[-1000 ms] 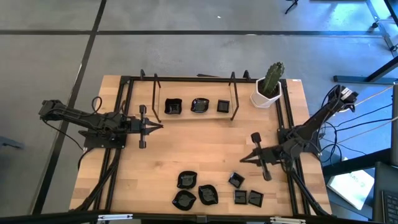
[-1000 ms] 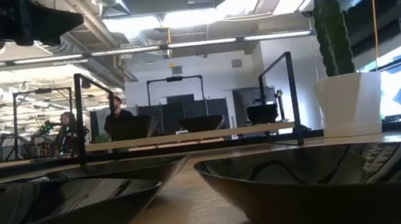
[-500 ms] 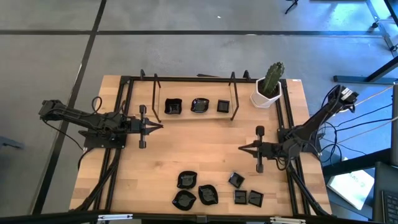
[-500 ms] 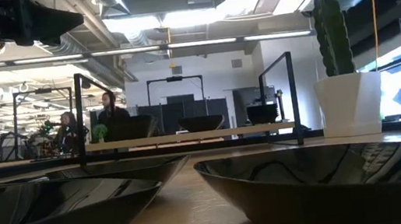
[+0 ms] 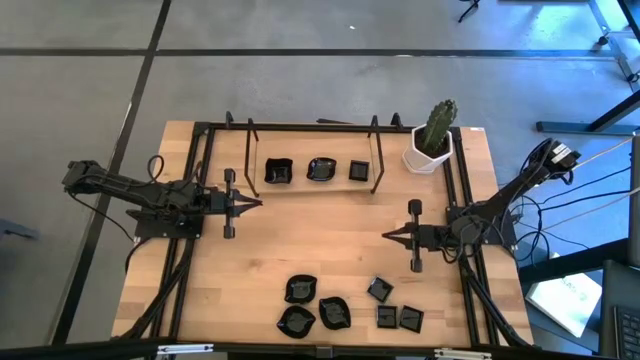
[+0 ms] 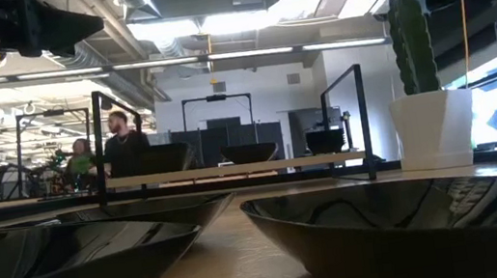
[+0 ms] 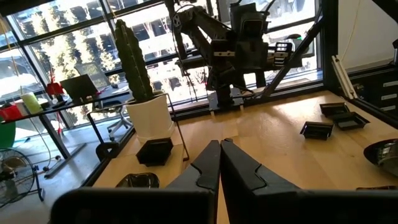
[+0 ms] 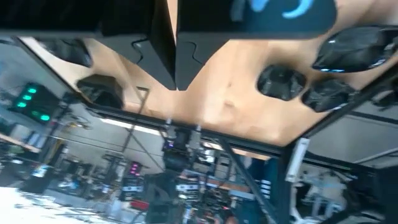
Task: Pick & Place Mini shaped plates
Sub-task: Stack the top leaf-shaped plate on the top of the leaf-shaped plate on the shelf
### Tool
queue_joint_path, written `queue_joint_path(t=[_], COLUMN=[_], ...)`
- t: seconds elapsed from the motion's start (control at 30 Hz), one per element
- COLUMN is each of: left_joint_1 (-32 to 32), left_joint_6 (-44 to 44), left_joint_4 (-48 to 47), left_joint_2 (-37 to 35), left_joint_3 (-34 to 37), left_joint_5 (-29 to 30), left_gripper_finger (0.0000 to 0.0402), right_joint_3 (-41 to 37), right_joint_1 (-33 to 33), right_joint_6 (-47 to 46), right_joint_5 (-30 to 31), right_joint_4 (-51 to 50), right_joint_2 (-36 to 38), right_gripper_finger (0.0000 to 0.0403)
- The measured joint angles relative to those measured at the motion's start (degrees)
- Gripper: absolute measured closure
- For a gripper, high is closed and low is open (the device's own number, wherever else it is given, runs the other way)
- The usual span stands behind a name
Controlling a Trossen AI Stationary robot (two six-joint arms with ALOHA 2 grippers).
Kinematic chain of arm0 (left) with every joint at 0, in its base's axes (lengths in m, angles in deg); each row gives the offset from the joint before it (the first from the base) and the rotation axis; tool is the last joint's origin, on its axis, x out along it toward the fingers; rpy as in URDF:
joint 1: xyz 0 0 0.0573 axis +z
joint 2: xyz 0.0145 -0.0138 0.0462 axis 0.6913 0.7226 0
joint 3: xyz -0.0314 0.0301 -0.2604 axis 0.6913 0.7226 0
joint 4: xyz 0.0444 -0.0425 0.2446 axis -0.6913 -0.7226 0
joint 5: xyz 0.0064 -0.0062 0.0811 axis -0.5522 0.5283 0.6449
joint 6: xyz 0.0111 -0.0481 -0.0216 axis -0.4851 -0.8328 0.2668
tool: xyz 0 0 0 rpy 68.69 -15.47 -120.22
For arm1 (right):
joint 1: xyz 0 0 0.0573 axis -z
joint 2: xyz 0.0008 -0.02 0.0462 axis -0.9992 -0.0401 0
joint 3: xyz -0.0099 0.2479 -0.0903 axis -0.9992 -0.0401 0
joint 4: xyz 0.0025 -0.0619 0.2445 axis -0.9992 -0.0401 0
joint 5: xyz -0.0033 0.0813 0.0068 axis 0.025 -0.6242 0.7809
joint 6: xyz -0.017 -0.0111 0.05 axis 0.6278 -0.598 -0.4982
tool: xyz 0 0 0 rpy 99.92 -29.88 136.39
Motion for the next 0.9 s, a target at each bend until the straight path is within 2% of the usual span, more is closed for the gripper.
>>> queue_joint_path(t=[0.23, 0.4, 0.7, 0.9], left_joint_1=[-0.01, 0.00, -0.02, 0.00], left_joint_6=[0.00, 0.00, 0.00, 0.00], left_joint_4=[0.00, 0.00, 0.00, 0.00], left_joint_2=[0.00, 0.00, 0.00, -0.01], left_joint_3=[0.00, 0.00, 0.00, 0.00], left_joint_5=[0.00, 0.00, 0.02, 0.01], left_gripper_finger=[0.0397, 0.0393, 0.0397, 0.0394], right_joint_3=[0.00, 0.00, 0.00, 0.00], right_joint_1=[0.17, 0.17, 0.91, 1.04], right_joint_6=[-0.05, -0.15, -0.07, -0.86], right_joint_5=[-5.83, -5.79, -5.79, -5.79], right_joint_4=[-0.02, -0.02, 0.00, -0.93], right_joint_2=[0.00, 0.00, 0.00, -0.11], right_gripper_finger=[0.0394, 0.0387, 0.0398, 0.0382])
